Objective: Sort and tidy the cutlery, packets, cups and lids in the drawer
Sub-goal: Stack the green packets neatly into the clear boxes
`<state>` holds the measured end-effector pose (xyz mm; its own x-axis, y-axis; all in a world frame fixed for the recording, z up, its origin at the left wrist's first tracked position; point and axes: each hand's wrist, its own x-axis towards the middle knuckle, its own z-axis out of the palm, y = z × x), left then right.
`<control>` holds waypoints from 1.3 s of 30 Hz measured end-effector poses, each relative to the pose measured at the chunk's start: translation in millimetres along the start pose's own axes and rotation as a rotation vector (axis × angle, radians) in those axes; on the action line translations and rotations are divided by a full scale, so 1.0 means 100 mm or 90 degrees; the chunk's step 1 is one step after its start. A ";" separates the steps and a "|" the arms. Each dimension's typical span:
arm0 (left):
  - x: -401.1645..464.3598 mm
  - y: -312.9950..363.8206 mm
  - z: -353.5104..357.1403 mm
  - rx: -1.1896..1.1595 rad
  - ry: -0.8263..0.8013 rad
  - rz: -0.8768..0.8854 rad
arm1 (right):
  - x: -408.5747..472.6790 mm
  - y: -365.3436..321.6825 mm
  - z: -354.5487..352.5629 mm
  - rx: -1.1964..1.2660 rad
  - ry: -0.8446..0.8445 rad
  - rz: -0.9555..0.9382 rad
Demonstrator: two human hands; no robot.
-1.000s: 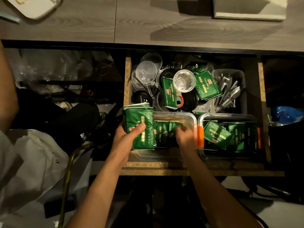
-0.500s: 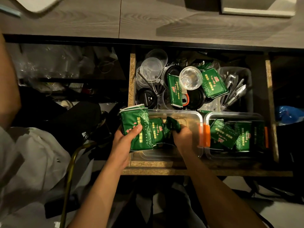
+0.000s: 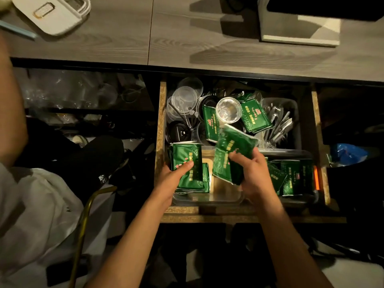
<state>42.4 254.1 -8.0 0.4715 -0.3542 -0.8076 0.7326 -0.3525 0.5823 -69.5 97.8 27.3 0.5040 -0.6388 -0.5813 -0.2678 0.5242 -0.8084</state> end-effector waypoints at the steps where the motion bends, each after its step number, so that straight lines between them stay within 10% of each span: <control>1: -0.03 0.01 0.05 -0.001 -0.006 -0.012 | 0.01 -0.04 0.01 -0.016 -0.052 0.031; 24: -0.17 -0.01 0.58 0.033 -0.108 0.007 | -0.08 0.46 0.15 -0.325 0.068 -0.170; 31: -0.12 0.00 0.52 0.009 -0.096 -0.006 | -0.09 0.32 0.17 -0.131 -0.063 -0.069; 39: -0.15 0.03 0.49 -0.036 -0.125 -0.030 | -0.08 0.37 0.20 -0.026 0.137 -0.169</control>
<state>13.6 215.5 10.7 0.3351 -0.5024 -0.7971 0.7811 -0.3250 0.5332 -67.1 133.4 3.8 0.3772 -0.8565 -0.3522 -0.1856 0.3026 -0.9349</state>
